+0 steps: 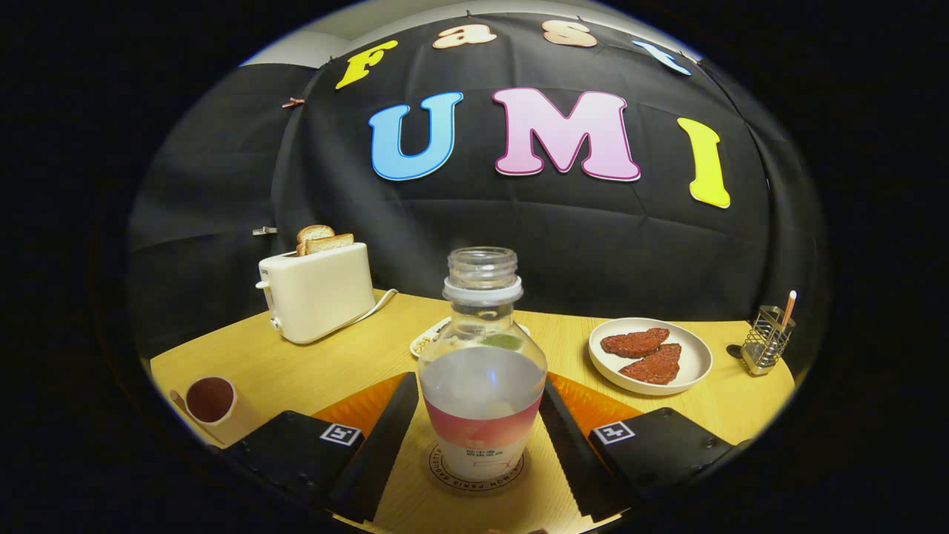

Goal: Take the bottle from table, then pour the juice into the cup, finally place the bottle on the coaster

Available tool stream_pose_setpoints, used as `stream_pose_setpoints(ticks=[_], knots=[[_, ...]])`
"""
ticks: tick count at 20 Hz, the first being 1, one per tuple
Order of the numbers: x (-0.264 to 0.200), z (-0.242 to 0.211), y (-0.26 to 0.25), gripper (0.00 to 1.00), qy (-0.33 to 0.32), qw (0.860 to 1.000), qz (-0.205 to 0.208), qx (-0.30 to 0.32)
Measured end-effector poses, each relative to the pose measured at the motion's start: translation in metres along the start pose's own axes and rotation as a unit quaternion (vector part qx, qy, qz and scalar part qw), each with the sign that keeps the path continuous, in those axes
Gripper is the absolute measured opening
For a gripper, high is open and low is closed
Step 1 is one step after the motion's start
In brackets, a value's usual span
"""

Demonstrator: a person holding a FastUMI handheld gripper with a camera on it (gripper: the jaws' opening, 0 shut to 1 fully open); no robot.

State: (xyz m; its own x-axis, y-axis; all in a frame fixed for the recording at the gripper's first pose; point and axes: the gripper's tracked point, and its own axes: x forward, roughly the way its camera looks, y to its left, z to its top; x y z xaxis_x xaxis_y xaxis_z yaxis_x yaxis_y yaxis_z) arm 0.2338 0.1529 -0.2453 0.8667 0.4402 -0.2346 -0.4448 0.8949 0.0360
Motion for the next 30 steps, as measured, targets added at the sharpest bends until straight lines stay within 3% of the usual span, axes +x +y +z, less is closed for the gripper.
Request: stream_pose_setpoints(ticks=[8,18,23,30], knots=[[-0.047,0.040,-0.008,0.98,-0.016,0.999,-0.023,-0.031],[-0.189,0.160,-0.041,0.97,-0.088,0.994,-0.064,-0.009],[-0.260,0.201,-0.081,0.97,-0.111,0.984,-0.141,-0.008],[-0.359,0.192,-0.085,0.97,-0.094,0.970,-0.223,-0.007]])
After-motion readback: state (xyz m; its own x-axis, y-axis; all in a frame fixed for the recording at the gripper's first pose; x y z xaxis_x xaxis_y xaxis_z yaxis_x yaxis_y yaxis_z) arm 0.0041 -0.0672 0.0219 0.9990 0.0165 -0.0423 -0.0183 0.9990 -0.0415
